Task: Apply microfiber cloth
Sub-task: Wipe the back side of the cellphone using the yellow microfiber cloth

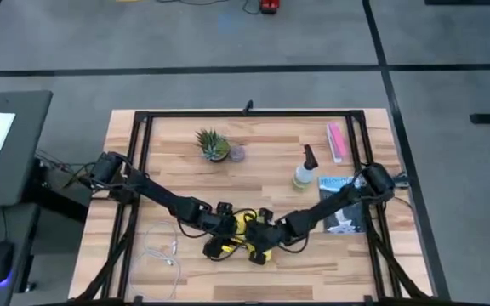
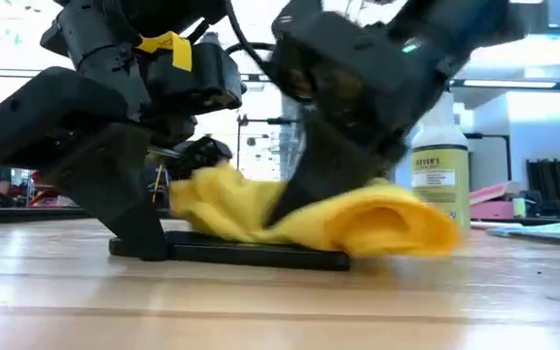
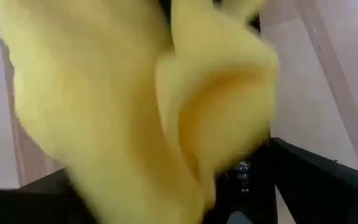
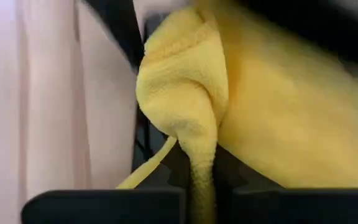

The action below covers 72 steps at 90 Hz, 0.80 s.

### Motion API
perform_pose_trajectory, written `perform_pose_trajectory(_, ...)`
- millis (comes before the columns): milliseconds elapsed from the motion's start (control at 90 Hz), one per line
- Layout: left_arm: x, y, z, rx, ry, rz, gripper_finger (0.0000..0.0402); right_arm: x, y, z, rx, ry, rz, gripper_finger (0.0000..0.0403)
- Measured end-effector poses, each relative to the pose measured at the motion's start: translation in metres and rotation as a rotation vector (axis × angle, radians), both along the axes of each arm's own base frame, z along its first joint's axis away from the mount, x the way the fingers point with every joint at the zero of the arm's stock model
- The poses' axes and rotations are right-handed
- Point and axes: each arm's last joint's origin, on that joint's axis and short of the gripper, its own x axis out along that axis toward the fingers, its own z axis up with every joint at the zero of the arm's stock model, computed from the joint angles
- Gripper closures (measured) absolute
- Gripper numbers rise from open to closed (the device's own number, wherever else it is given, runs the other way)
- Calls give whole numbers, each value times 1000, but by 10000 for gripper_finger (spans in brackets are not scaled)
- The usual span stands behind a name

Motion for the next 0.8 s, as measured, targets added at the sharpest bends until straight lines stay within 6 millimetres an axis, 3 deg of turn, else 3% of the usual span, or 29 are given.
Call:
perform_pose_trajectory(100, 0, 0, 0, -8, -1, 16, 55, -23, 7, 5, -46, 114, -25, 395)
perform_pose_trajectory(189, 0, 0, 0, -22, -3, 61, 55, -26, 16, 10, -31, 75, 5, 395)
perform_pose_trajectory(344, 2, 0, 1, -61, -22, 146, 55, 1, 16, 12, 42, -128, 57, 395)
perform_pose_trajectory(478, 3, 0, 2, -78, -37, 208, 55, 28, -4, 10, 43, -289, 51, 395)
perform_pose_trajectory(567, 3, 1, 2, -71, -41, 213, 55, 36, -16, 10, 31, -314, 32, 395)
perform_pose_trajectory(689, 3, 1, 1, -63, -39, 217, 55, 25, -22, 4, -9, -167, -5, 395)
perform_pose_trajectory(800, 3, 1, 1, -61, -37, 217, 55, -1, -11, 8, -100, -22, -58, 395)
